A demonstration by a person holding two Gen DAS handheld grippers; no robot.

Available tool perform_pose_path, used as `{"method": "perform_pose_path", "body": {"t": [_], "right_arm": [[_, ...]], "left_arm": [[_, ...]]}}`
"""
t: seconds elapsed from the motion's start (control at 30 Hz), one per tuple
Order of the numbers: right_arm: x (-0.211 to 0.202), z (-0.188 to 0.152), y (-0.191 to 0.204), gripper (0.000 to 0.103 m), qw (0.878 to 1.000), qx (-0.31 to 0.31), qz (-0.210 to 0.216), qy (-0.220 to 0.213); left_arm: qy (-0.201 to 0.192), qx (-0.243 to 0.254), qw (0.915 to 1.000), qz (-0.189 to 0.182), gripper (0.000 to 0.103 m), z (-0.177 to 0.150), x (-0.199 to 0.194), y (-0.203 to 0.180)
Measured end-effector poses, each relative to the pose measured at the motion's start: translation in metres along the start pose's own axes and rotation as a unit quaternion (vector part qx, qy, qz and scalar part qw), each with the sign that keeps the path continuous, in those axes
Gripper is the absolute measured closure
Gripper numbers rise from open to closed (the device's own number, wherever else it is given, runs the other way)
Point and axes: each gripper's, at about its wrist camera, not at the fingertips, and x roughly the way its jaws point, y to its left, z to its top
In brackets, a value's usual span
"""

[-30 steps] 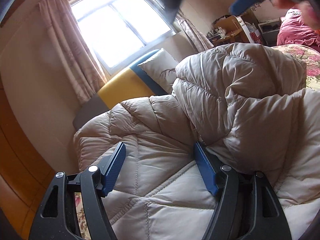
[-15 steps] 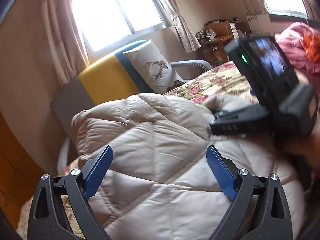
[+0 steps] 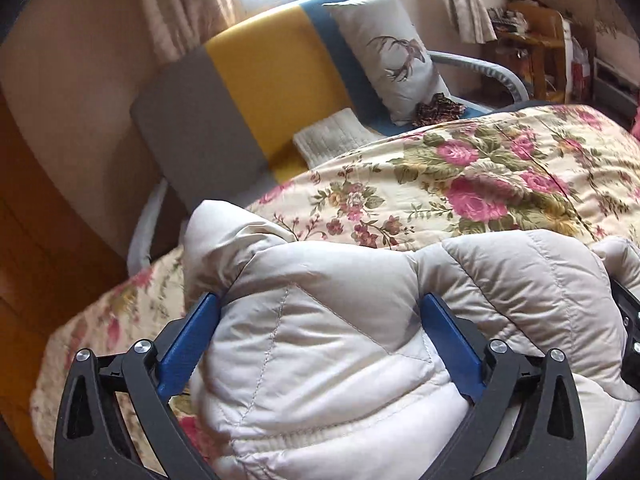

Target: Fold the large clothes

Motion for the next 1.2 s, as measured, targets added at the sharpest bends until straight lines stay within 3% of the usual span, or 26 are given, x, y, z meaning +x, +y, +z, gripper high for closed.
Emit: {"method": "perform_pose_path", "body": {"t": [0.37,0.57,0.67,0.8,0.83,0.93,1.1,1.2], "right_arm": [[0.017,0.005,0.013,0.002,1.0,-0.013,-0.011,0.008],[0.012,0.001,0.013,0.002,1.0,-0.022,-0.006,-0.006],[0.009,0.0,0.014,0.002,0.999,-0.028,-0.014,-0.014],[0.007,0.0,0.016,0.002,0.999,-0.032,-0.023,-0.018],[0.005,0.0,0.016,0.002,0.999,-0.034,-0.025,-0.02],[0.001,0.0,0.019,0.002,0.998,-0.045,-0.024,-0.027],[-0.021,0.0,0.007,0.002,0.998,-0.055,0.012,-0.027],[-0.067,-0.006,0.004,0.002,0.994,-0.074,-0.007,-0.076]], "left_arm": [[0.012,-0.013,0.9998,-0.013,0.003,-0.008,0.037,0.004],[-0.011,-0.029,0.9995,0.001,0.004,-0.019,0.004,0.01],[-0.007,-0.061,0.9973,-0.041,0.004,-0.034,-0.029,0.019],[-0.022,-0.079,0.9877,-0.133,0.004,-0.067,-0.086,0.015],[-0.028,-0.069,0.9883,-0.133,0.004,-0.075,-0.094,0.01],[-0.057,-0.037,0.994,-0.085,0.004,-0.098,-0.103,-0.009],[-0.055,-0.051,0.9905,-0.115,0.004,-0.107,-0.095,-0.002],[-0.06,-0.05,0.9905,-0.113,0.004,-0.11,-0.096,-0.001]]}}
